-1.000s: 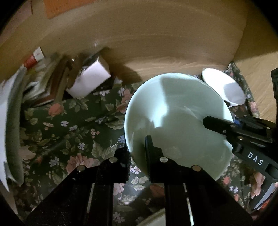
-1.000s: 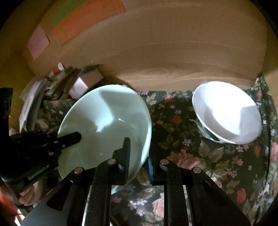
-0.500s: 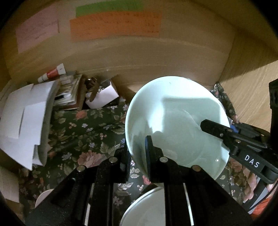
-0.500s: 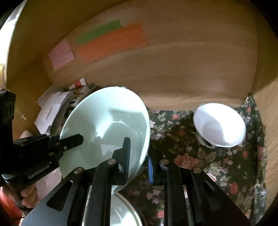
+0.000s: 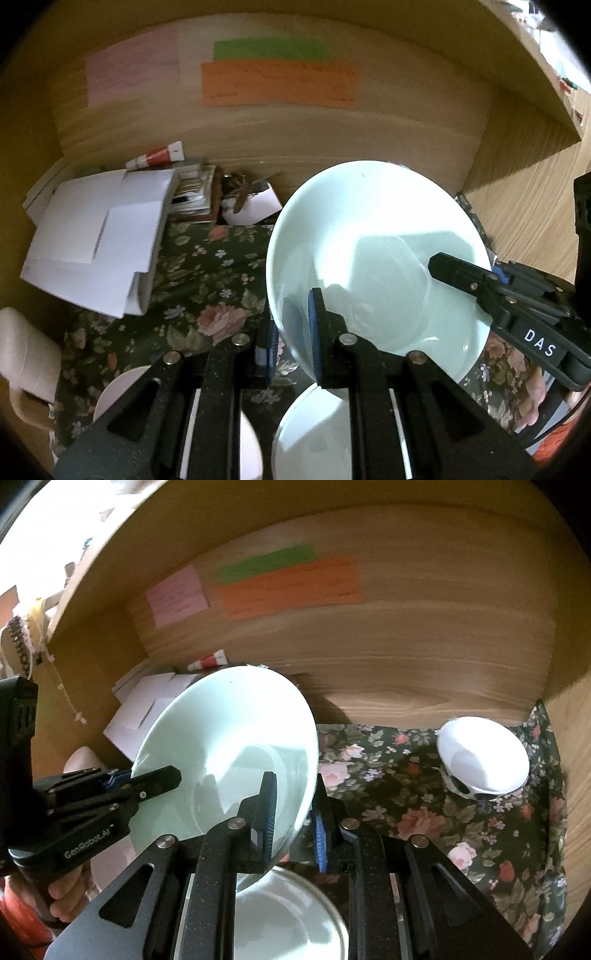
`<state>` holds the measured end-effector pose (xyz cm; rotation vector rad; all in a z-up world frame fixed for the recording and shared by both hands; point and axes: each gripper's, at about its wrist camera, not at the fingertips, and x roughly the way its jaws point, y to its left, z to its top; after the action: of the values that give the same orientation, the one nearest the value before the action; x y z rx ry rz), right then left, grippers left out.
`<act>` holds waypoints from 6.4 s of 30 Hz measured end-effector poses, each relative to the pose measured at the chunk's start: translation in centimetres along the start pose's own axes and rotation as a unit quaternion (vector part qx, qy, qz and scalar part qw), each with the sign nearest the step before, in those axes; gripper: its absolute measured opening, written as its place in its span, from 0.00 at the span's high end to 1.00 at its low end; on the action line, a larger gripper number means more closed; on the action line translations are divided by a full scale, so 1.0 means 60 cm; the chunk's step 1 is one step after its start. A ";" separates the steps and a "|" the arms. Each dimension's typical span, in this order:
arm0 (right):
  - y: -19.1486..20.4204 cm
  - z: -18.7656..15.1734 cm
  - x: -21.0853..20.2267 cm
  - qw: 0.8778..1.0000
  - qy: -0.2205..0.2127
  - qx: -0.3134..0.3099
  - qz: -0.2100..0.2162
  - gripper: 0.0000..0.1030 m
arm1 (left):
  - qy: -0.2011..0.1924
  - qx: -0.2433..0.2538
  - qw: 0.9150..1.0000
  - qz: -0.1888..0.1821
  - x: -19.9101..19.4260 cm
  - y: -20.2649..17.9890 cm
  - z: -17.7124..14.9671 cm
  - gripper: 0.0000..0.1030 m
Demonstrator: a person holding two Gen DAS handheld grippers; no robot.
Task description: Organize plates and bowls
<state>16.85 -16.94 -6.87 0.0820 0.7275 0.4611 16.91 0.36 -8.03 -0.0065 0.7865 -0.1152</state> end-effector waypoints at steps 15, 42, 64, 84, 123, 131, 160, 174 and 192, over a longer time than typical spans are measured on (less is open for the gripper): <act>0.093 -0.023 0.006 0.998 0.005 -0.036 0.042 0.84 | -0.019 -0.038 0.999 0.033 -0.071 0.071 -0.065 0.86; 0.215 -0.084 0.088 0.987 0.082 -0.085 0.106 0.84 | 0.007 -0.116 0.989 0.087 -0.119 0.193 -0.190 0.86; 0.230 -0.121 0.162 0.977 0.151 -0.107 0.103 0.80 | 0.042 -0.146 0.984 0.089 -0.073 0.242 -0.228 0.86; 0.229 -0.104 0.146 0.976 0.148 -0.125 0.095 0.77 | 0.037 -0.145 0.985 0.091 -0.072 0.245 -0.232 0.86; -0.068 0.010 -0.065 0.995 -0.054 -0.036 -0.073 0.20 | -0.064 -0.029 0.997 0.018 -0.069 0.000 -0.017 0.23; -0.145 0.021 -0.061 0.991 -0.055 -0.015 -0.118 0.18 | -0.044 -0.006 0.999 0.008 -0.002 -0.064 0.038 0.23; -0.402 -0.009 0.109 0.966 0.067 0.134 -0.212 0.46 | 0.093 0.040 0.995 -0.003 0.254 -0.159 0.073 0.23; -0.388 -0.014 0.141 0.973 0.110 0.120 -0.166 0.74 | 0.109 0.044 0.993 -0.016 0.294 -0.174 0.080 0.23; -0.240 -0.056 0.118 0.985 0.150 0.046 -0.072 0.75 | 0.148 0.045 0.988 -0.020 0.315 -0.176 0.057 0.25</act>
<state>24.70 -27.09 -17.09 0.0459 1.0444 0.3044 31.47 -12.25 -18.43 0.0828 1.0773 -0.1929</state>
